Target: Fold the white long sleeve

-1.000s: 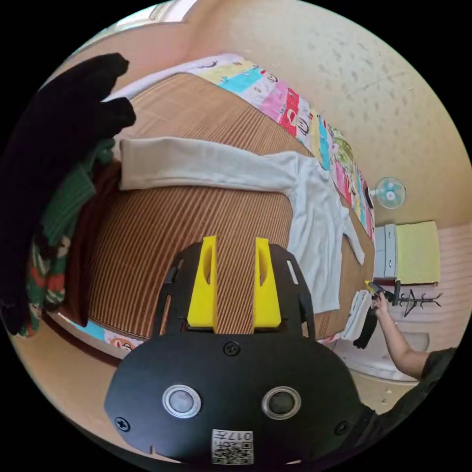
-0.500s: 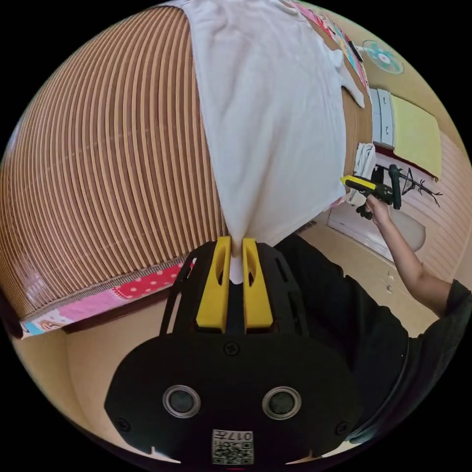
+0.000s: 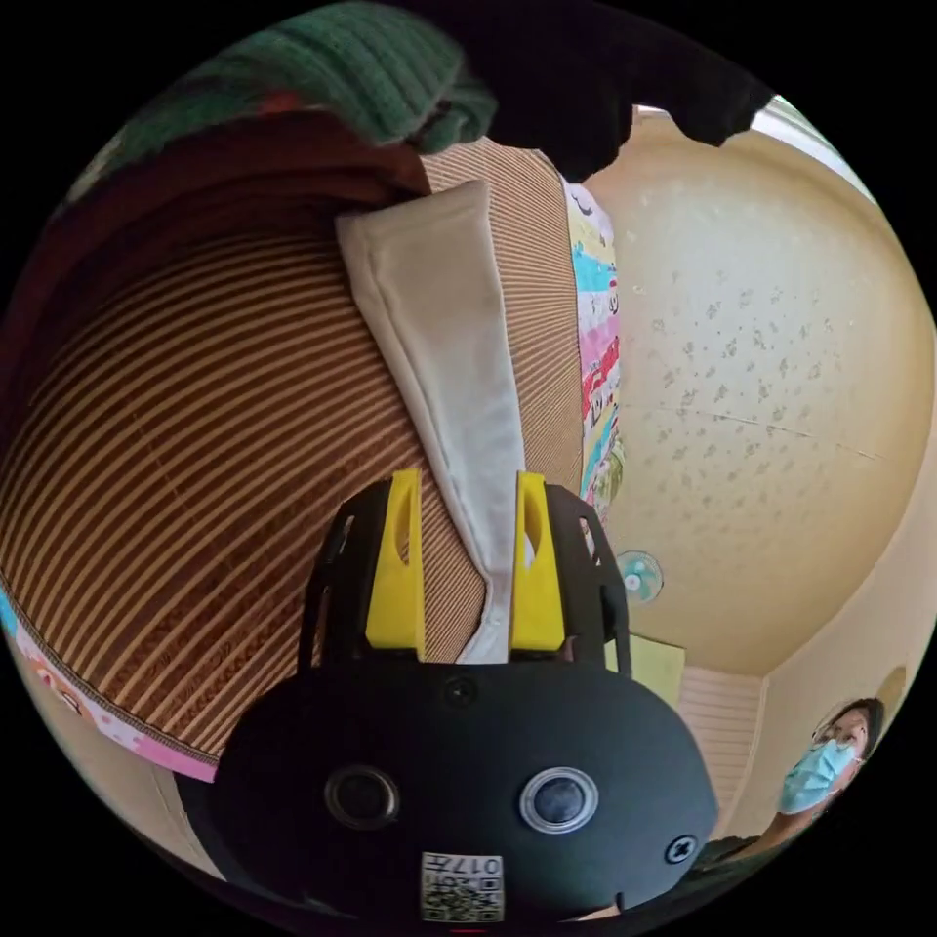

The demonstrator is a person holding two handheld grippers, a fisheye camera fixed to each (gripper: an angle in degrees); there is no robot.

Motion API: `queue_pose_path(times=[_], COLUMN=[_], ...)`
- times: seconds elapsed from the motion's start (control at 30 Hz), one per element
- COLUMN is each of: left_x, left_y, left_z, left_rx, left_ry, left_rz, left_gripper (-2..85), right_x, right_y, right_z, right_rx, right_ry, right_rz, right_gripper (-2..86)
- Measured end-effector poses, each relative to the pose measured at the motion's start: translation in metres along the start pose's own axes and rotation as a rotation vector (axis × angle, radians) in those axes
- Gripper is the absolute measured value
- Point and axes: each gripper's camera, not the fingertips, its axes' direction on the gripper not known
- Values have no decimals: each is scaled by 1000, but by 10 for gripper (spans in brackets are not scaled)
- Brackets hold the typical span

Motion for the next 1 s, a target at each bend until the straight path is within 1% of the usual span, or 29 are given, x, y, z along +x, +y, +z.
queue_pose_path(times=[0.03,0.1,0.17,0.23,0.27,0.3,0.33,0.37,0.4,0.43,0.47,0.5,0.53,0.57,0.6,0.63,0.67,0.7,0.73,0.77,0.8,0.83,0.87,0.93,1.0], left_x=[-2,-9,-10,12,47,93,118,168,212,232,268,298,310,330,341,342,334,317,307,289,274,268,256,240,224], left_y=[-5,-14,-10,8,27,54,71,110,151,173,216,258,279,322,364,384,415,435,440,444,441,438,428,408,379], left_z=[3,16,19,7,-7,-20,-26,-33,-34,-32,-21,2,16,55,103,128,175,216,231,251,255,253,244,227,209], left_rx=[-2,3,4,52,101,156,183,227,260,265,248,197,161,51,-95,-169,-285,-386,-430,-499,-518,-507,-453,-339,-185], left_ry=[-22,-1,29,-2,-34,-106,-142,-178,-174,-157,-106,-59,-42,-15,-18,-36,-97,-150,-165,-151,-118,-105,-104,-181,-347], left_rz=[-30,-68,-95,-54,82,269,364,552,719,791,910,1014,1066,1183,1291,1334,1374,1347,1310,1227,1153,1122,1057,958,837], left_gripper=[129,66,42,37,35,35,34,35,35,35,36,36,37,37,39,40,47,59,68,87,108,109,111,111,123], right_x=[-3,-4,-1,11,16,26,39,45,58,70,76,84,90,93,96,100,101,106,113,117,127,138,143,170,192], right_y=[1,5,10,18,20,23,27,29,33,37,38,39,39,39,38,36,35,34,34,33,32,30,29,20,10], right_z=[-1,-2,1,5,6,7,7,7,5,4,5,6,8,9,12,13,13,12,10,9,8,7,7,9,9], right_rx=[14,28,26,21,19,19,25,32,54,77,86,103,117,123,126,123,123,128,134,137,139,134,130,112,114], right_ry=[-2,2,7,7,3,-13,-44,-64,-117,-182,-217,-299,-356,-375,-403,-421,-425,-427,-431,-432,-431,-423,-417,-394,-412], right_rz=[-26,-60,-87,-98,-93,-73,-42,-25,7,34,42,28,7,2,-12,-34,-43,-61,-81,-90,-108,-125,-132,-139,-124], right_gripper=[3,3,3,4,4,4,4,4,5,6,7,8,10,12,16,21,24,30,37,41,49,56,60,66,69])
